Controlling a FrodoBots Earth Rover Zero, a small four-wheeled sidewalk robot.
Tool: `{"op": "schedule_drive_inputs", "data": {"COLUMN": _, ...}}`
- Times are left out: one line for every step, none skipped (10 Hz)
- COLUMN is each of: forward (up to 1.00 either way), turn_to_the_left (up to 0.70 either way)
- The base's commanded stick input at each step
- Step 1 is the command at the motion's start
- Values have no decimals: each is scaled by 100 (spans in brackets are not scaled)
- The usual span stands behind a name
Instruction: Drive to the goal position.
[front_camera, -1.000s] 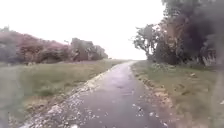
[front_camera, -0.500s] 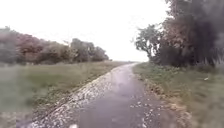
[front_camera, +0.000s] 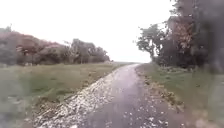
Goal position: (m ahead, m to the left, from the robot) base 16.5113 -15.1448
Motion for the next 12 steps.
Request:
{"op": "schedule_drive_inputs", "data": {"forward": 100, "turn_to_the_left": 0}}
{"op": "schedule_drive_inputs", "data": {"forward": 100, "turn_to_the_left": -31}}
{"op": "schedule_drive_inputs", "data": {"forward": 100, "turn_to_the_left": -30}}
{"op": "schedule_drive_inputs", "data": {"forward": 100, "turn_to_the_left": 0}}
{"op": "schedule_drive_inputs", "data": {"forward": 100, "turn_to_the_left": 0}}
{"op": "schedule_drive_inputs", "data": {"forward": 100, "turn_to_the_left": 0}}
{"op": "schedule_drive_inputs", "data": {"forward": 100, "turn_to_the_left": 0}}
{"op": "schedule_drive_inputs", "data": {"forward": 100, "turn_to_the_left": 0}}
{"op": "schedule_drive_inputs", "data": {"forward": 100, "turn_to_the_left": 0}}
{"op": "schedule_drive_inputs", "data": {"forward": 100, "turn_to_the_left": 0}}
{"op": "schedule_drive_inputs", "data": {"forward": 100, "turn_to_the_left": 0}}
{"op": "schedule_drive_inputs", "data": {"forward": 100, "turn_to_the_left": 0}}
